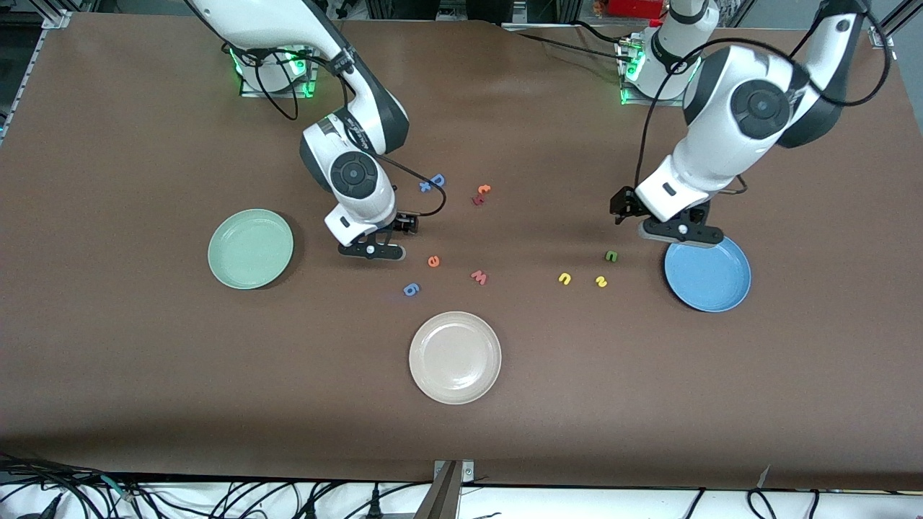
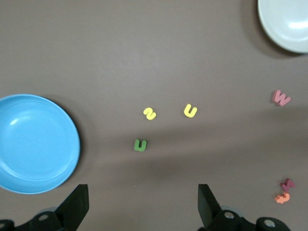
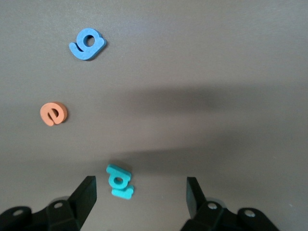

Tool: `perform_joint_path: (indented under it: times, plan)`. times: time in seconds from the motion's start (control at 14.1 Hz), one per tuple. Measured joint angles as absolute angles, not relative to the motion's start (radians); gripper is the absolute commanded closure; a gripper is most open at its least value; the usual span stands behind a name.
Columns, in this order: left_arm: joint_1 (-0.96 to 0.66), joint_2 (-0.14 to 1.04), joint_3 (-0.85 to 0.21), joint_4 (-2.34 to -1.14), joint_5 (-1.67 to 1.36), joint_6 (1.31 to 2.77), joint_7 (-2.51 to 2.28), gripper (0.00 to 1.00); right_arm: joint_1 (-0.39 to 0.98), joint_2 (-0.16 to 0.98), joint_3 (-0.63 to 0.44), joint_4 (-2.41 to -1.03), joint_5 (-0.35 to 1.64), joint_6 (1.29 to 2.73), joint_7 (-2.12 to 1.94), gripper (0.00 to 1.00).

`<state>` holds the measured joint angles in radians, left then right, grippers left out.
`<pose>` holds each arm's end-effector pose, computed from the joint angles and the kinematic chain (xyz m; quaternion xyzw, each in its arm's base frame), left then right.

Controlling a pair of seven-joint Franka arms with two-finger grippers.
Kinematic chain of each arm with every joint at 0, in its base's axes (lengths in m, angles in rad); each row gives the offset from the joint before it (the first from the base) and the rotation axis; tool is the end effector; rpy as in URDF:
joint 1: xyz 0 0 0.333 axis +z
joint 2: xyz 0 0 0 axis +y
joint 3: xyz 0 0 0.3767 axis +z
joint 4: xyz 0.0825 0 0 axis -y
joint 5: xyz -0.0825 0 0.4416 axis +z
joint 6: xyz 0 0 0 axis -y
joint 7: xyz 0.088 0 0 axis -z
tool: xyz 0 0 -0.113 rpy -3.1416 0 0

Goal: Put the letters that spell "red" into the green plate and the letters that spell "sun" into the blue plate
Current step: 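Grasp the teal d with the right gripper while the left gripper lowers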

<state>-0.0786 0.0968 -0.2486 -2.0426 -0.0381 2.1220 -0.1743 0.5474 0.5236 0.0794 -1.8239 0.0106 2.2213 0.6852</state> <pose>0.5882 -0.1988 0.4191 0.9974 -0.0658 -0.0141 0.0254 0.5737 0.4111 0.2452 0.9971 -0.0366 -0.0641 0.0189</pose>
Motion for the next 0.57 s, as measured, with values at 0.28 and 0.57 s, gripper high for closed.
perform_joint_path:
  times: [0.28, 0.57]
  plan:
    - [-0.092, 0.193, -0.248, -2.046, -0.038, 2.198, -0.174, 0.00, 0.561, 0.575, 0.080, -1.825, 0.011, 2.277, 0.685, 0.23]
    - [-0.136, 0.305, -0.210, -2.048, -0.014, 2.333, -0.172, 0.00, 0.586, 0.615, 0.080, -1.839, 0.011, 2.353, 0.687, 0.25]
